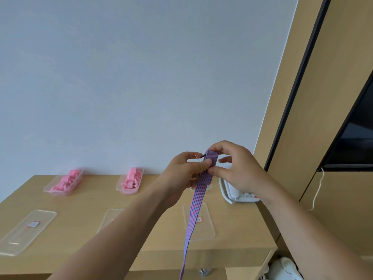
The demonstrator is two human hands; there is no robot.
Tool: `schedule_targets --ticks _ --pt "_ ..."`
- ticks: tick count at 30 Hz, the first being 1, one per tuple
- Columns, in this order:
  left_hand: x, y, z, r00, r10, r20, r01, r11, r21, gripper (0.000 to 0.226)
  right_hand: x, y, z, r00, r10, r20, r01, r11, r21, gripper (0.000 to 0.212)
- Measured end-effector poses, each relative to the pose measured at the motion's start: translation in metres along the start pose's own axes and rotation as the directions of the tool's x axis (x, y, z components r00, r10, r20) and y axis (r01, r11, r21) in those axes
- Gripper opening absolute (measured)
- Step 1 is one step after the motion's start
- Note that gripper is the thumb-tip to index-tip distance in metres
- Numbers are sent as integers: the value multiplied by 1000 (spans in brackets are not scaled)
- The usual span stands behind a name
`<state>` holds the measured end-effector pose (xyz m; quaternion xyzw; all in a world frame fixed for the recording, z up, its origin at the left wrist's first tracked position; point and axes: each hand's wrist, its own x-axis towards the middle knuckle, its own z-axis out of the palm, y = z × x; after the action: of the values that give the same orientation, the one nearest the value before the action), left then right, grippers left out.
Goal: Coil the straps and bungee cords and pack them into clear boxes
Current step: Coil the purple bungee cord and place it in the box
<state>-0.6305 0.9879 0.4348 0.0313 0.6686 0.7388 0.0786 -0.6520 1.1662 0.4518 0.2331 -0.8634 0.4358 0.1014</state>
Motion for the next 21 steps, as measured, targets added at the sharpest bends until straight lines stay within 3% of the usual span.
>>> schedule_targets --ticks 4,12,17,21 --pt "-1 -6 3 996 -46 70 42 997 60 42 -1 -2 0 998 -16 -66 17 1000 9 41" --pt "-3 -17 15 985 -171 -17 169 981 -96 44 -2 3 8 952 -119 -283 94 990 -102 42" --pt "-4 -13 14 969 -244 -29 242 968 -65 61 -11 7 23 867 -295 -401 207 946 -248 38" --pt "0 -7 9 971 -233 -60 220 962 -163 54 -19 17 37 786 -467 -406 353 877 -326 27"
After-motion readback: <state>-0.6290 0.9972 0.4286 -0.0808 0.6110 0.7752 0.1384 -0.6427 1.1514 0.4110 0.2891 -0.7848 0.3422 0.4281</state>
